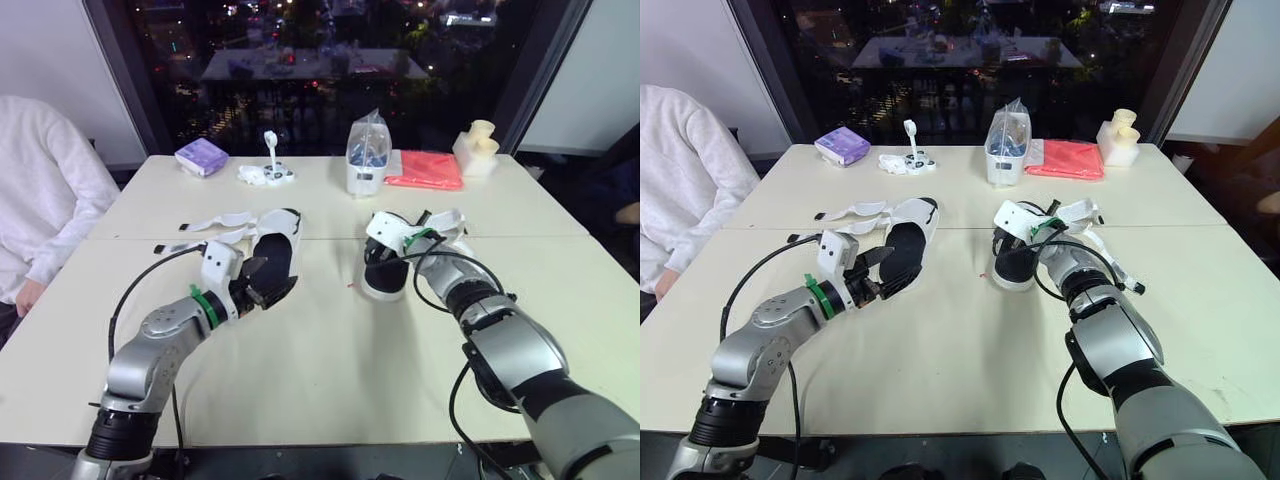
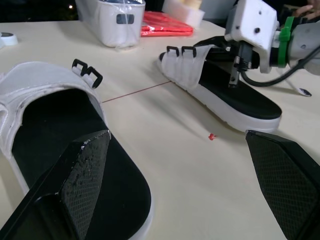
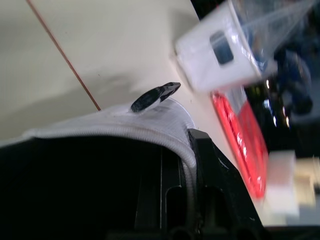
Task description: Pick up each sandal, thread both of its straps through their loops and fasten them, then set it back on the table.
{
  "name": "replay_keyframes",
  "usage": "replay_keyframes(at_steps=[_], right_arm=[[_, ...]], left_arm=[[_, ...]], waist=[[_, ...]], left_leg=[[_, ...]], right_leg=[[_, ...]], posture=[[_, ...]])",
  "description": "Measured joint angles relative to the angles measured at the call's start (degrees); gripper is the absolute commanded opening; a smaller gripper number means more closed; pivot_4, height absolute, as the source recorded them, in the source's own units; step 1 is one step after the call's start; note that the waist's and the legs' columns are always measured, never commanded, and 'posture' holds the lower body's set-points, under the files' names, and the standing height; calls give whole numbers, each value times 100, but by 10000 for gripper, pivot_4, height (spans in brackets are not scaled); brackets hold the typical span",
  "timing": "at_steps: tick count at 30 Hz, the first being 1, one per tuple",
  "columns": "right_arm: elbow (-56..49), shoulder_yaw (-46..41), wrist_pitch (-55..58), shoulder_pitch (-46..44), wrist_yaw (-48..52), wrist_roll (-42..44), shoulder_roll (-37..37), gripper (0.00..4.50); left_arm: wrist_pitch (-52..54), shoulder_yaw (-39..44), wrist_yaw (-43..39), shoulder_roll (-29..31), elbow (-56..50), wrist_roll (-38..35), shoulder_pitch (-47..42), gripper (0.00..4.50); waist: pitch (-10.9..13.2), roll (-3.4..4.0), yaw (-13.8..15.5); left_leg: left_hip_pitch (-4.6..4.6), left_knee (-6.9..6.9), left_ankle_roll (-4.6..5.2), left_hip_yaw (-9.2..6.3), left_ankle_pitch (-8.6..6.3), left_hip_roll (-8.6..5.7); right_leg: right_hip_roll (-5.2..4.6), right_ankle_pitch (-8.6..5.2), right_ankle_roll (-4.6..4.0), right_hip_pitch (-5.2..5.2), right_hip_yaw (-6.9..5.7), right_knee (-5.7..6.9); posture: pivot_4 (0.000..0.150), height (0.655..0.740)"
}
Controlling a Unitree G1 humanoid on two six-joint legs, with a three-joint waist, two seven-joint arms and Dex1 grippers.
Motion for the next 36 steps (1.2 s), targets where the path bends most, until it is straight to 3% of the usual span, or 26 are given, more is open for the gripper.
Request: replay_keyframes(at_steps=[6,12,19,31,34,36], right_arm=[[-1442,234,-3074,649,1480,190,-1347,594],[-2275,412,-5197,1076,2514,547,-2011,594],[-2237,413,-6897,1068,2120,-576,-1815,594],[-1876,422,-7206,583,376,-2798,-1586,594],[-1877,670,-7028,402,-367,-3496,-1581,10663],[-1845,861,-6889,311,-736,-3819,-1584,20929]], left_arm=[[-245,-10,-191,1,374,107,-204,45000],[-511,-15,-289,-115,695,200,-329,45000],[-725,-113,-357,-307,901,297,-608,45000],[-737,-113,-341,-326,884,356,-603,45000],[-736,-146,-368,-299,848,379,-563,45000],[-758,-240,-464,-246,836,454,-544,45000]], waist=[[8,10,22],[13,7,19],[19,-3,34],[20,-2,33],[20,-2,23],[20,-2,25]], left_leg=[[2,-7,0,-2,0,-1],[14,5,-3,3,2,5],[55,4,-4,3,1,9],[55,3,-5,2,2,10],[56,2,-6,2,2,11],[56,2,-6,2,2,11]], right_leg=[[1,-1,2,3,0,-9],[1,0,0,12,3,1],[0,0,-1,53,4,-2],[1,0,-2,54,4,-2],[3,-1,-2,53,5,-1],[4,-1,-2,53,5,-1]], posture=[[1500,7400],[1500,7400],[1500,7400],[1500,7400],[1500,7400],[1500,7400]])
